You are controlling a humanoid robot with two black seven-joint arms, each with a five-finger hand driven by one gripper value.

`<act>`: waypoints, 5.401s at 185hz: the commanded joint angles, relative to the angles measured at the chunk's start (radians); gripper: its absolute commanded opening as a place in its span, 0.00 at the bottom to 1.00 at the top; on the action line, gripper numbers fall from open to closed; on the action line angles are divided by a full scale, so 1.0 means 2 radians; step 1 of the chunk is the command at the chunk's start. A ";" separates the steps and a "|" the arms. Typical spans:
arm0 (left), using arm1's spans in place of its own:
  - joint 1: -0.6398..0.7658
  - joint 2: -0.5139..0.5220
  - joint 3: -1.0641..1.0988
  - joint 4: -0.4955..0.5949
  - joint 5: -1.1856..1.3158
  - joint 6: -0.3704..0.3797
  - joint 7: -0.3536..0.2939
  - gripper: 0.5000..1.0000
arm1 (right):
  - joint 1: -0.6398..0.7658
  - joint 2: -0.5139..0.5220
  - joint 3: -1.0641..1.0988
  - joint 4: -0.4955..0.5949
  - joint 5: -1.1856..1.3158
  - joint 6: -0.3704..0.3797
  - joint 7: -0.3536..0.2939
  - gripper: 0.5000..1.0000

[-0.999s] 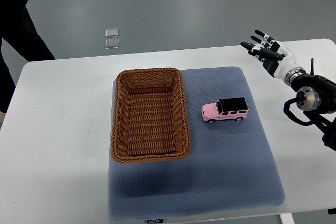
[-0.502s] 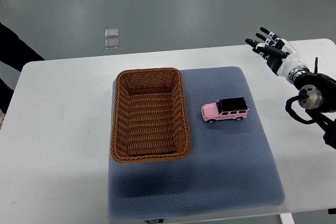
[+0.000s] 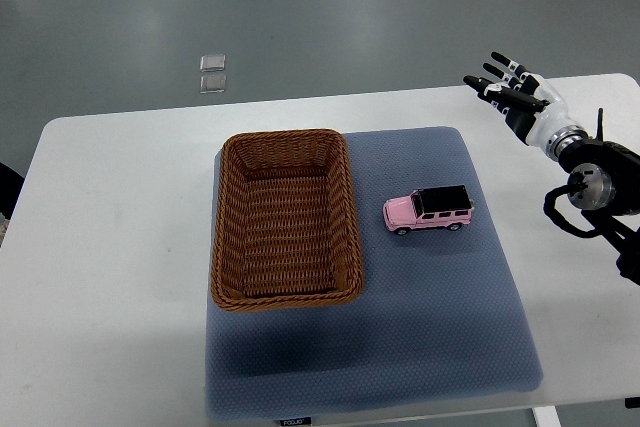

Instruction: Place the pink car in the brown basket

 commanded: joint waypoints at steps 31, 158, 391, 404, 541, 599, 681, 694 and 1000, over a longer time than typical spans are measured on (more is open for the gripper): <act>0.000 0.000 0.000 0.000 0.000 0.000 0.000 1.00 | 0.000 -0.016 -0.005 0.007 -0.063 0.038 0.000 0.84; -0.001 0.000 0.000 0.003 0.000 0.000 0.000 1.00 | 0.008 -0.182 -0.062 0.191 -0.406 0.139 0.014 0.83; -0.001 0.000 0.002 -0.003 0.000 0.000 0.001 1.00 | 0.010 -0.126 -0.180 0.181 -0.578 0.075 -0.035 0.66; -0.001 0.000 0.001 -0.003 0.000 0.000 0.001 1.00 | 0.010 -0.123 -0.180 0.178 -0.581 0.075 -0.035 0.61; -0.001 0.000 0.001 -0.002 0.000 0.000 0.000 1.00 | 0.068 -0.141 -0.169 0.172 -0.576 0.012 -0.038 0.00; -0.001 0.000 0.000 -0.002 0.000 0.000 0.001 1.00 | 0.130 -0.101 -0.181 0.171 -0.566 0.020 -0.028 0.00; -0.001 0.000 0.000 -0.003 -0.001 0.000 0.001 1.00 | 0.191 0.026 -0.287 0.122 -0.565 0.026 -0.025 0.00; -0.001 0.000 -0.001 -0.001 -0.001 0.000 0.001 1.00 | 0.190 0.047 -0.295 0.115 -0.565 0.026 -0.025 0.00; -0.001 0.000 0.000 0.003 -0.001 0.000 0.001 1.00 | -0.002 0.023 0.023 0.026 -0.141 -0.044 -0.046 0.79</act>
